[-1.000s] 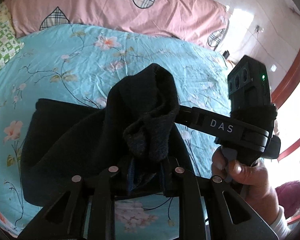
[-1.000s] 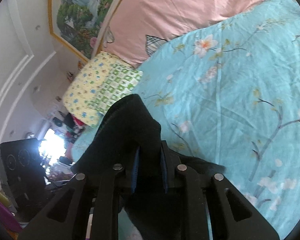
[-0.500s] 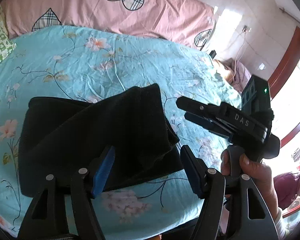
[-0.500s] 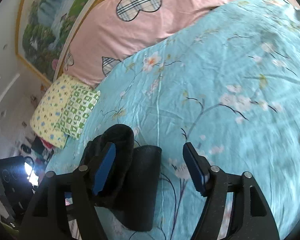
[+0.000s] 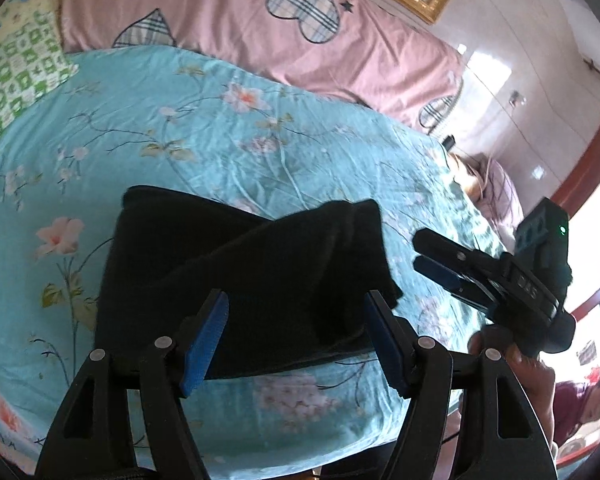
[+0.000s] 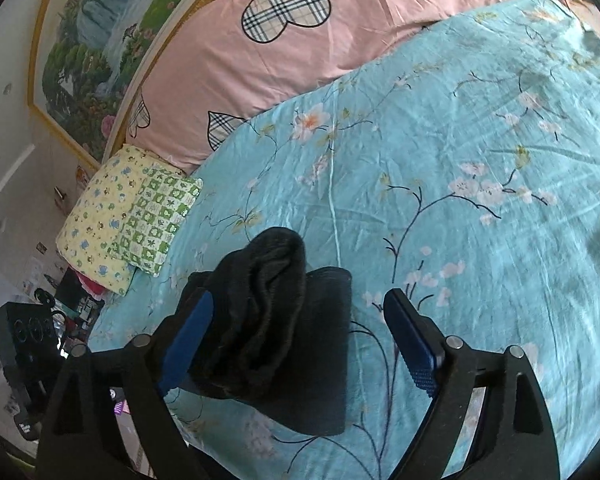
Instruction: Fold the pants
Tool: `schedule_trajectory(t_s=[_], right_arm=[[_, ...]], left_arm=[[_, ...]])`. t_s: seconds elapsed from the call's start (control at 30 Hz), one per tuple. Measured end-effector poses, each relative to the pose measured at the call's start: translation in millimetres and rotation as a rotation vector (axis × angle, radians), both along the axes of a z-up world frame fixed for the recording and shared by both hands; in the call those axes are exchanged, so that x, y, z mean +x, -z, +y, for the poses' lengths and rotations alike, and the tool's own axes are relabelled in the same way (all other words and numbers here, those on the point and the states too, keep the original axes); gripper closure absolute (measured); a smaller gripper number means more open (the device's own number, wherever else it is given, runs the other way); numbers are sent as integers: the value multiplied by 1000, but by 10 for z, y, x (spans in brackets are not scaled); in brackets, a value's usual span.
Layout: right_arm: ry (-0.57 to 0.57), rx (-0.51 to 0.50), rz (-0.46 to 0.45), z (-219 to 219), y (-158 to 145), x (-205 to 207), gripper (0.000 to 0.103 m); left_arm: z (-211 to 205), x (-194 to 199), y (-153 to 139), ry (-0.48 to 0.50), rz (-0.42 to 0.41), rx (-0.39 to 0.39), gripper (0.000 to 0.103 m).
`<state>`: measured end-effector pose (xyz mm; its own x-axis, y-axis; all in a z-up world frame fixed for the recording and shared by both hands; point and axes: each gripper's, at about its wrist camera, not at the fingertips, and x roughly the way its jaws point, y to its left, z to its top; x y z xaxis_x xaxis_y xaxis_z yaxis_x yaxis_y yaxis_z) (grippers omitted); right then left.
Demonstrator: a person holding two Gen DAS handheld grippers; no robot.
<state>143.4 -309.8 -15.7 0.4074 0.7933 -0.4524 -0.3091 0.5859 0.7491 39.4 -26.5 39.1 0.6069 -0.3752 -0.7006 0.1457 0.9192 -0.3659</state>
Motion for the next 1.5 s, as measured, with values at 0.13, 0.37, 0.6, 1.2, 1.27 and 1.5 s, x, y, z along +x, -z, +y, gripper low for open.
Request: schedule_trajectory(t_s=[0.13, 0.37, 0.6, 1.2, 1.27, 1.5], right_arm=[[-13, -28, -17, 76, -85, -49, 11], [-14, -57, 1, 212, -138, -107, 6], [-15, -103, 20, 379, -146, -147, 4], [39, -125, 92, 477, -65, -51, 2], [39, -127, 100, 493, -35, -35, 2], [35, -128, 130, 524, 48, -17, 2]], left_arm=[[136, 4, 9, -30, 1, -12, 30], [371, 16, 51, -91, 21, -33, 28], [607, 29, 114, -152, 42, -55, 27], [957, 116, 249, -237, 89, -99, 24], [966, 124, 258, -238, 92, -101, 24], [991, 182, 361, -243, 128, -116, 23]])
